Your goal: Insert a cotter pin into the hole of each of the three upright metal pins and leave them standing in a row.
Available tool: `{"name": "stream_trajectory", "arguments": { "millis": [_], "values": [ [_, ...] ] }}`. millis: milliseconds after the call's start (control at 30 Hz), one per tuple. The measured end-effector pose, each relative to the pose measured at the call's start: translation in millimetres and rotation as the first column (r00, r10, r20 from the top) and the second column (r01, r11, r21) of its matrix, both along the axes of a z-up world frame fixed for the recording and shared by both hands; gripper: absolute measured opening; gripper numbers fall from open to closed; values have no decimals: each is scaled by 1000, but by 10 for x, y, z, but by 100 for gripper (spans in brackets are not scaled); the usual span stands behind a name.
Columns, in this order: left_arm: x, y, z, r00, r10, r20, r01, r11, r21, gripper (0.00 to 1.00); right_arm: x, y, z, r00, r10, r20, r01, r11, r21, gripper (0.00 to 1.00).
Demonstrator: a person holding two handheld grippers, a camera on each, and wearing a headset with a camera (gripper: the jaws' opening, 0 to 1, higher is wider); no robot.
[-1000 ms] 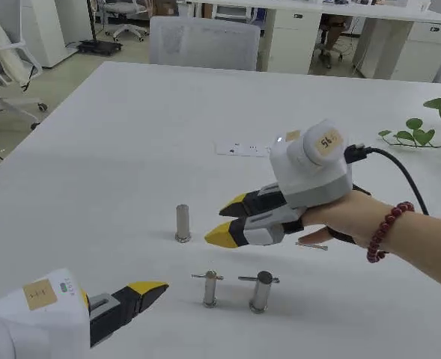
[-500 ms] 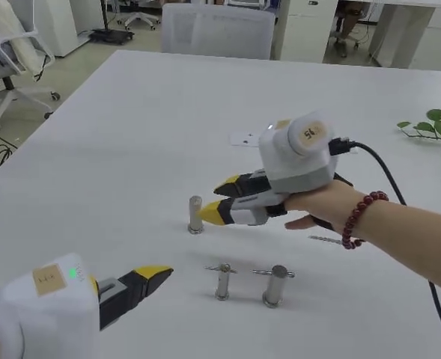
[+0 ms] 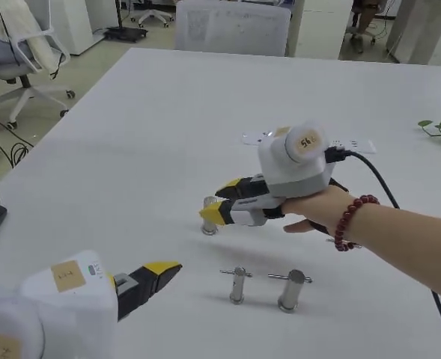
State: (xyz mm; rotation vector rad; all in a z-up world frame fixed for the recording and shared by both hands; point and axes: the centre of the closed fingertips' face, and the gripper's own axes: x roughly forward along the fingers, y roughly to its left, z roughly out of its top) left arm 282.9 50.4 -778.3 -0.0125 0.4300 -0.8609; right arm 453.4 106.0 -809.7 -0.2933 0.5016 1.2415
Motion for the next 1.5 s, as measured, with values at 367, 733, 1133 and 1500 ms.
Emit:
{"name": "stream_trajectory", "arguments": {
  "millis": [367,733,1133,1500],
  "values": [
    [30,-11,-33,1000,-4,-8,4,1000,12,99,71,59,-84,1000,11,6,-11,1000,-5,21],
    [39,24,-59,1000,3,-14,-2,1000,24,99,100,50,-106,1000,13,16,-12,1000,-18,14],
    [32,26,-60,1000,2,-14,-2,1000,27,98,121,46,-101,1000,1,17,0,1000,-26,13],
    [37,35,-34,1000,7,-8,-7,1000,29,98,71,-24,-82,1000,21,22,-20,999,-49,13]
  ]
}}
